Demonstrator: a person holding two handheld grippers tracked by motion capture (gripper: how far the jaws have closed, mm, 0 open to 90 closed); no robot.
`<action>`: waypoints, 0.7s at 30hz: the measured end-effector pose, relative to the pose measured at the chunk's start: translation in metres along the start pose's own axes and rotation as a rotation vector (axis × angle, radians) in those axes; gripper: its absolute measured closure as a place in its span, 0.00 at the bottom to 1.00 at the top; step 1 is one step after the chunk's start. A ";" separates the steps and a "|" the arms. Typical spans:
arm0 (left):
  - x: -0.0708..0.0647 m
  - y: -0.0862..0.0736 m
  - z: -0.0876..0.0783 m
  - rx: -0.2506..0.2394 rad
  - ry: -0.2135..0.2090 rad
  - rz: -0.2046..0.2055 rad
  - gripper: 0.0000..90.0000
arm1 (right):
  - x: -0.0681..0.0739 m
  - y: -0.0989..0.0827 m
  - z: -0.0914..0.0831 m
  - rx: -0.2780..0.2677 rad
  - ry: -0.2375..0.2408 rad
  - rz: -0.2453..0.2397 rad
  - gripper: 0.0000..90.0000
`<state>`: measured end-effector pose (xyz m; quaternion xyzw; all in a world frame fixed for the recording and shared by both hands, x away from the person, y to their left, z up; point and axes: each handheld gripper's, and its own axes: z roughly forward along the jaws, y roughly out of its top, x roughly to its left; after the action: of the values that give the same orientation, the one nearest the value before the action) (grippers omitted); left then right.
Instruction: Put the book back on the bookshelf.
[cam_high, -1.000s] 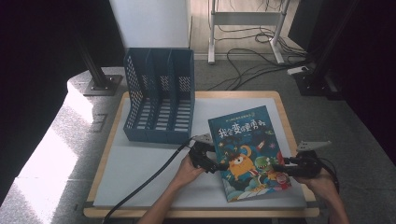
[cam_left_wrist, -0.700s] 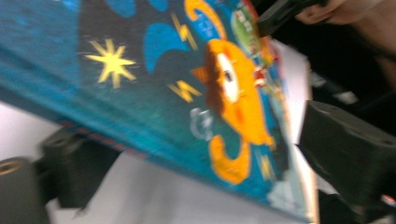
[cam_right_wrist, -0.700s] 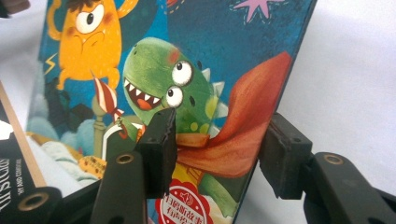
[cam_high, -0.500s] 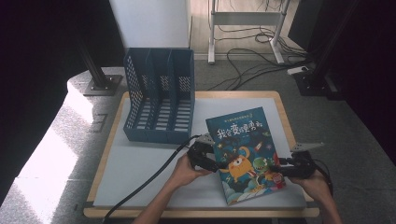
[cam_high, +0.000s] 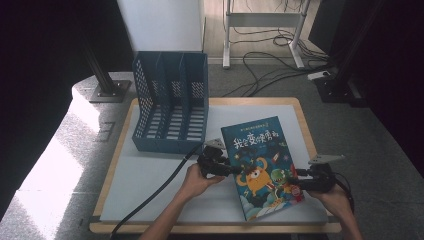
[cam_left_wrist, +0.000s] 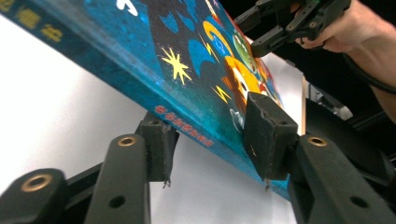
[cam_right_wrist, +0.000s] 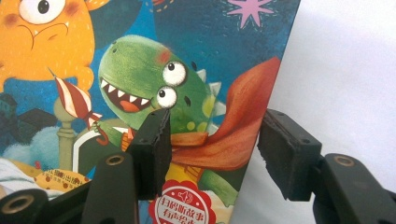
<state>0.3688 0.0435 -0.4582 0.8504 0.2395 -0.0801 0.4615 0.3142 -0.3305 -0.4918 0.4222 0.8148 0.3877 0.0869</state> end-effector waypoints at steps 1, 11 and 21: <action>0.000 0.000 0.000 0.000 0.000 0.000 0.62 | 0.000 0.000 0.000 0.000 0.000 0.000 0.49; 0.002 0.003 -0.005 -0.017 -0.035 -0.011 0.73 | 0.006 0.005 -0.005 -0.065 -0.044 -0.038 0.50; -0.005 0.011 -0.023 -0.040 0.012 0.045 0.79 | 0.015 0.017 -0.006 -0.110 -0.083 -0.085 0.50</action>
<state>0.3677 0.0558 -0.4357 0.8468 0.2244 -0.0597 0.4785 0.3124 -0.3169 -0.4728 0.3975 0.8050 0.4103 0.1601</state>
